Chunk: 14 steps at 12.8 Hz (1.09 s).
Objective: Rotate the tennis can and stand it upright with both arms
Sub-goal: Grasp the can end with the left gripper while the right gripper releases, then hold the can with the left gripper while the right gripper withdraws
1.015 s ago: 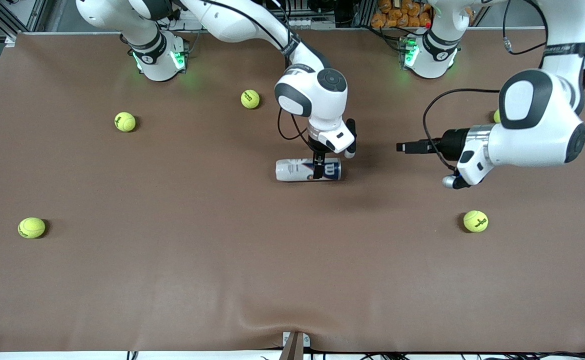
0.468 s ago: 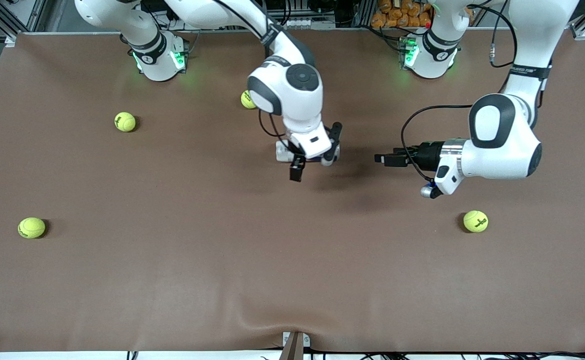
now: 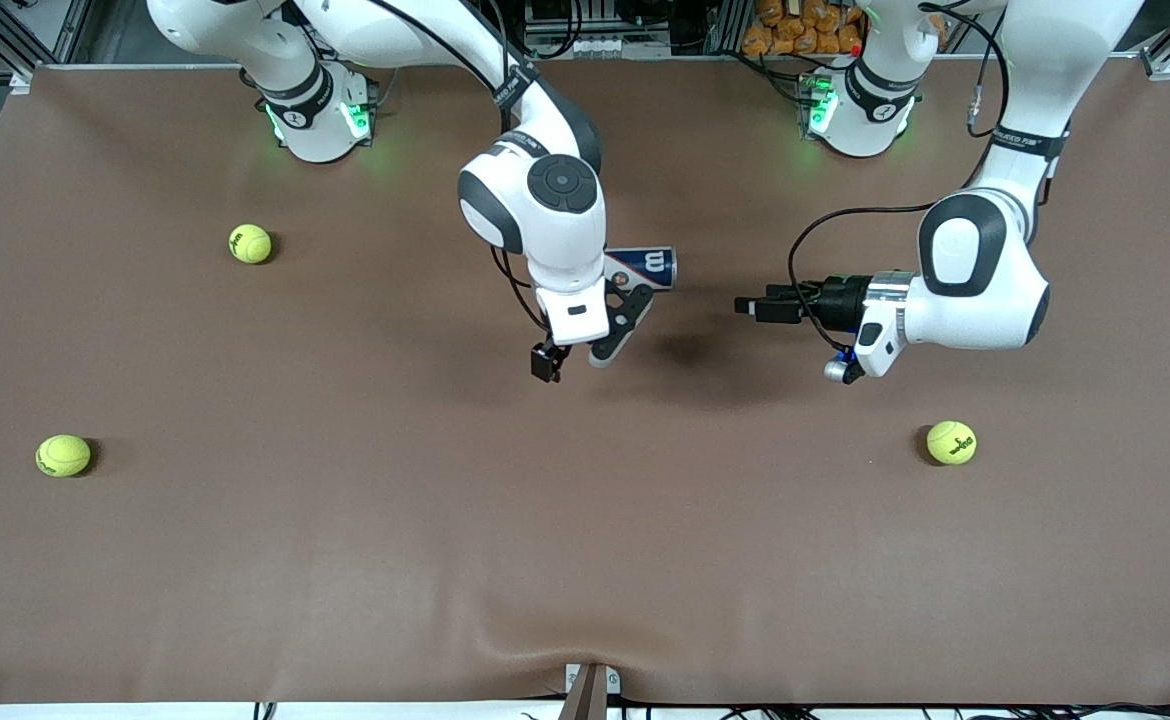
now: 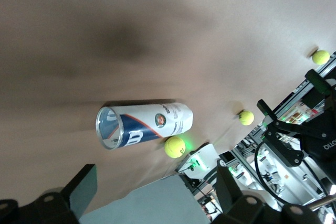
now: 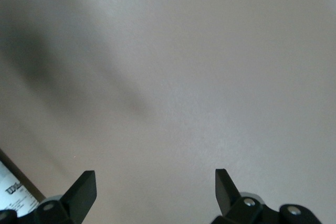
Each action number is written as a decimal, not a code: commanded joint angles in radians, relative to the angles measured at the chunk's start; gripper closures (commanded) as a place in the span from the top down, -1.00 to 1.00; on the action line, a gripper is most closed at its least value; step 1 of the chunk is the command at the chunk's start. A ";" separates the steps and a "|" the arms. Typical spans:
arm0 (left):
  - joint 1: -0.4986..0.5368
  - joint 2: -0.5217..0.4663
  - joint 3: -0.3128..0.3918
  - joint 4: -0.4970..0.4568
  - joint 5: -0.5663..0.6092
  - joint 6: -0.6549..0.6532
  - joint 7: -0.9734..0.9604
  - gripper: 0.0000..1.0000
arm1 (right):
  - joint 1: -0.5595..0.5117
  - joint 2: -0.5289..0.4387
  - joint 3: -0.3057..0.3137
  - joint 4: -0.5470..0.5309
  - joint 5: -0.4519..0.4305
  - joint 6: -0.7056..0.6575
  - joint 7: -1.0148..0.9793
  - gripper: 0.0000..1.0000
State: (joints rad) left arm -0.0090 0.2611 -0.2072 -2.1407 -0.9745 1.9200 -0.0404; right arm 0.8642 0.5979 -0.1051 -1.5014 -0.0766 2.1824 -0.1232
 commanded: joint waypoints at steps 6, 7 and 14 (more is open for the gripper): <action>-0.005 -0.031 -0.038 -0.218 -0.283 0.091 0.204 1.00 | -0.048 -0.104 0.008 -0.083 0.009 -0.094 0.040 1.00; -0.012 -0.023 -0.038 -0.232 -0.332 0.091 0.232 1.00 | -0.071 -0.109 0.010 -0.083 0.009 -0.110 0.040 1.00; -0.015 0.136 -0.046 -0.271 -0.538 0.091 0.549 1.00 | -0.243 -0.155 0.007 -0.079 0.009 -0.142 0.063 1.00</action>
State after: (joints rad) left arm -0.0231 0.3499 -0.2439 -2.4132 -1.4495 2.0007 0.4332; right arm 0.6842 0.4959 -0.1154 -1.5420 -0.0766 2.0479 -0.0764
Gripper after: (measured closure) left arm 0.000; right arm 0.000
